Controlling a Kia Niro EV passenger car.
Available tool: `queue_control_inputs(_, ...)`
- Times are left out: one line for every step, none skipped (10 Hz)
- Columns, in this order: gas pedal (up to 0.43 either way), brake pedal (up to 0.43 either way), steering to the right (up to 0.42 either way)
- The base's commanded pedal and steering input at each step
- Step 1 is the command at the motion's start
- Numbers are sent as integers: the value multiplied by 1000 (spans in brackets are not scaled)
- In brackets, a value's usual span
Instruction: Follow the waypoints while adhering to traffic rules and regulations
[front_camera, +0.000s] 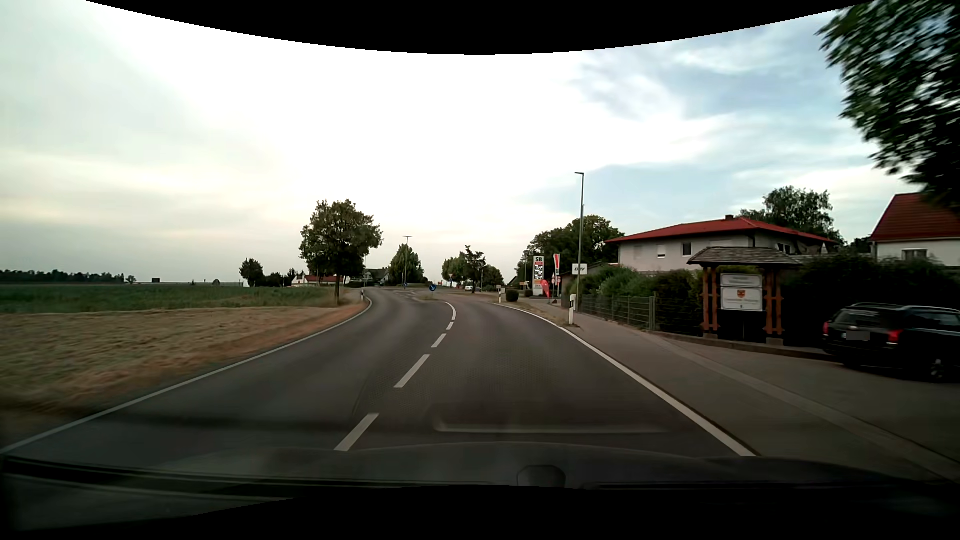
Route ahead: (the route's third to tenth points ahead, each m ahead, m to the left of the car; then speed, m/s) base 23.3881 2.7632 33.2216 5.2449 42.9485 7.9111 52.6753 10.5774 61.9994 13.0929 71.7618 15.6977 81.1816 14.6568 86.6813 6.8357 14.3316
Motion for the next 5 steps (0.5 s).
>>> queue_control_inputs(0, 6, -9)
queue_control_inputs(0, 6, -12)
queue_control_inputs(0, 6, -17)
queue_control_inputs(0, 6, -20)
queue_control_inputs(0, 6, -20)
